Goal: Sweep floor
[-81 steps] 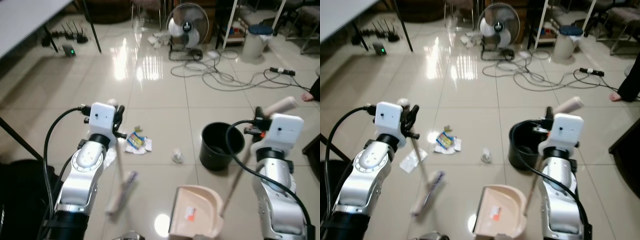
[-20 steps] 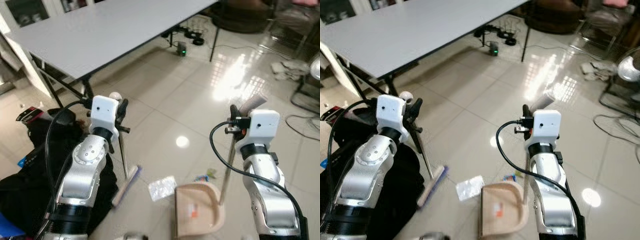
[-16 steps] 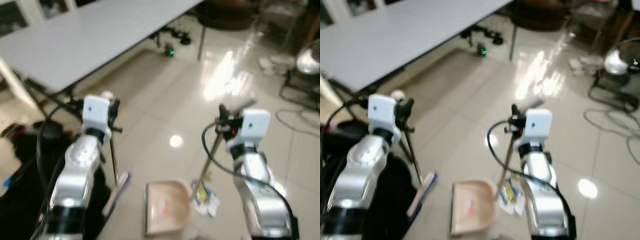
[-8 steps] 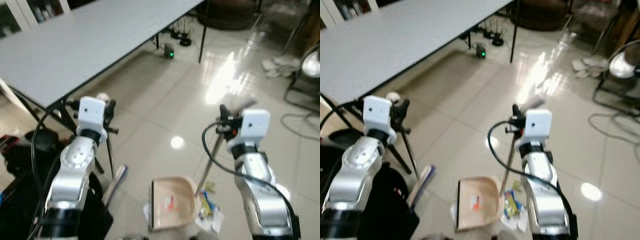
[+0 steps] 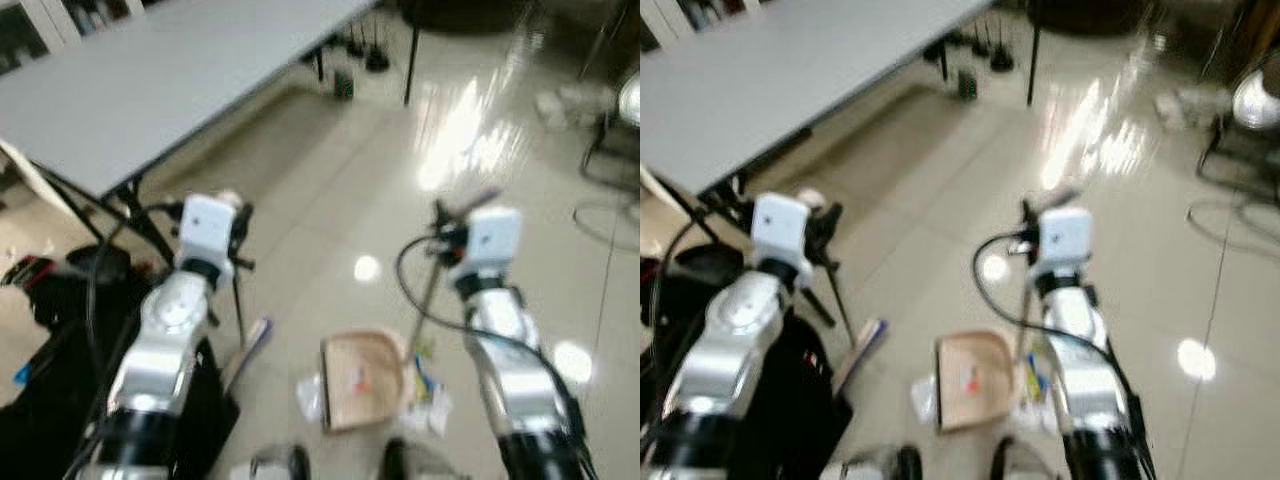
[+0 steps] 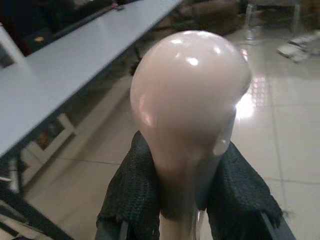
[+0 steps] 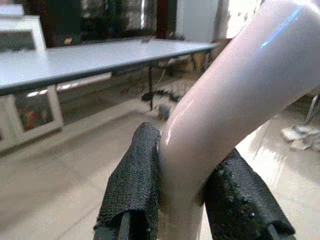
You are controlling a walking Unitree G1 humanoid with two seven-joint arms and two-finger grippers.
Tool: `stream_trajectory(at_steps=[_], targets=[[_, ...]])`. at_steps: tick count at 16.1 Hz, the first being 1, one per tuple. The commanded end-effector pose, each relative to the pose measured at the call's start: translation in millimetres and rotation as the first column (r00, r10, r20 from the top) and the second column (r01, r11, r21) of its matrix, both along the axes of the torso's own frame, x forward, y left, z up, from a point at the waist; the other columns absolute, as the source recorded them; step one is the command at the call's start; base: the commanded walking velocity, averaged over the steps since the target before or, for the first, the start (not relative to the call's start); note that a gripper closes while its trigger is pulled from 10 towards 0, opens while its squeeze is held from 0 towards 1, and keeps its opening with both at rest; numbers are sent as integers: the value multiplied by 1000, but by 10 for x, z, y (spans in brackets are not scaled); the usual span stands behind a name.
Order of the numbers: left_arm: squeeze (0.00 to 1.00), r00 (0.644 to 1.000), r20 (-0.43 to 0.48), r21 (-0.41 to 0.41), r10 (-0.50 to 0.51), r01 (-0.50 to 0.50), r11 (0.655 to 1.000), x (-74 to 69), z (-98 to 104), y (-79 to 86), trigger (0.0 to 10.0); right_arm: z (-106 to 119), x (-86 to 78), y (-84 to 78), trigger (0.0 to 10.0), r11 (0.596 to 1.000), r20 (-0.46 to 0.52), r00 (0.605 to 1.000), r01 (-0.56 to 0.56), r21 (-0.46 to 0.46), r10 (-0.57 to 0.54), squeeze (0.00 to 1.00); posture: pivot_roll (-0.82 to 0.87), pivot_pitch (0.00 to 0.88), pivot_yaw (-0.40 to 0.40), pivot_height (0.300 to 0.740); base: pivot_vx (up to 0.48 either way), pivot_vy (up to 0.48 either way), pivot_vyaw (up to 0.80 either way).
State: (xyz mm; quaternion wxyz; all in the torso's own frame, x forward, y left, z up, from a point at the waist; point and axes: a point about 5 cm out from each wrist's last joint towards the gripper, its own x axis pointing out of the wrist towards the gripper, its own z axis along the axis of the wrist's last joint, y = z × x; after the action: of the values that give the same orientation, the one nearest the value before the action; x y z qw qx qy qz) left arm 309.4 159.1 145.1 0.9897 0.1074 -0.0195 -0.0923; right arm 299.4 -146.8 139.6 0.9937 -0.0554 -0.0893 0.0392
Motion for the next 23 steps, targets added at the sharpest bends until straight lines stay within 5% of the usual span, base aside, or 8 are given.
stream_trajectory(at_steps=[1,4,11,17,23], targets=[[0,999,-52,17,9,-8,1000,7,-126,-9,10000,84,52,-25,10000,997,58,998,3,-73,1,0,60,239,119,740,0,0,0],[0,997,-51,30,-52,53,998,-32,-204,-129,10000,94,51,-32,10000,995,96,995,25,-94,-16,0,46,290,131,740,0,0,0],[0,1000,29,68,9,-11,998,80,-162,-72,10000,124,183,27,10000,994,152,988,21,-112,-4,0,50,368,114,740,0,0,0],[0,990,136,-15,46,-44,999,225,-15,-186,10000,201,228,21,10000,995,242,969,67,-69,-49,0,50,375,105,740,0,0,0],[0,980,199,-70,-22,36,997,400,100,-458,10000,105,321,14,10000,983,241,964,142,-119,-110,0,65,388,111,740,0,0,0]])
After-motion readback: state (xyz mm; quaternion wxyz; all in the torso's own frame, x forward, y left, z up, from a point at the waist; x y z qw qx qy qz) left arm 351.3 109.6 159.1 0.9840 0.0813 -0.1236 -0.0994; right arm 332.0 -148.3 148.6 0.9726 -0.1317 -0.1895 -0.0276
